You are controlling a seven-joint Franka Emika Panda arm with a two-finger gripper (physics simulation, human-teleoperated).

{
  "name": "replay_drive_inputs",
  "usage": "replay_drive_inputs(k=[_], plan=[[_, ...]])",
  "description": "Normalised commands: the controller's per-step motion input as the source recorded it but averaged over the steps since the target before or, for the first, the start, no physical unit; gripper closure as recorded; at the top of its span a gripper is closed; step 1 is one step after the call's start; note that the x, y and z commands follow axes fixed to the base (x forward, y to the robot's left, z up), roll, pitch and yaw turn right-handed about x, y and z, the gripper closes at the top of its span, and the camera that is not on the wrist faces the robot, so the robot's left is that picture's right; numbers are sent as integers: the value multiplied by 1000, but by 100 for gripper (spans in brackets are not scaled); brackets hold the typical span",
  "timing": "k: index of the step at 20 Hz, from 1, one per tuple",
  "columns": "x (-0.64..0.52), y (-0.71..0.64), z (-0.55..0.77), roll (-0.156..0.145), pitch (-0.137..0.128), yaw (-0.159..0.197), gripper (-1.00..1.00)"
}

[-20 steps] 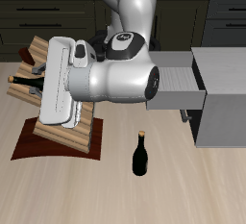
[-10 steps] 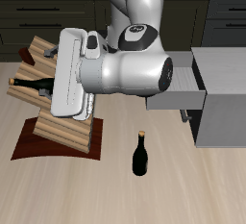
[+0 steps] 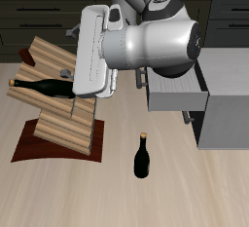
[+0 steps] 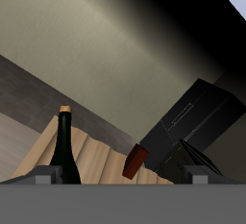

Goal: Place the wine bottle from the drawer onto the top layer of the wine rack and close the drawer

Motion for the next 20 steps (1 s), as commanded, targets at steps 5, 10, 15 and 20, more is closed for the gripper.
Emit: replay_drive_inputs(k=[5, 10, 15, 20], plan=[[-558, 685, 400, 95, -138, 130, -100], [-486, 524, 195, 52, -86, 120, -100], [-275, 332, 99, 42, -34, 83, -100], [-277, 350, 67, 37, -4, 154, -100]])
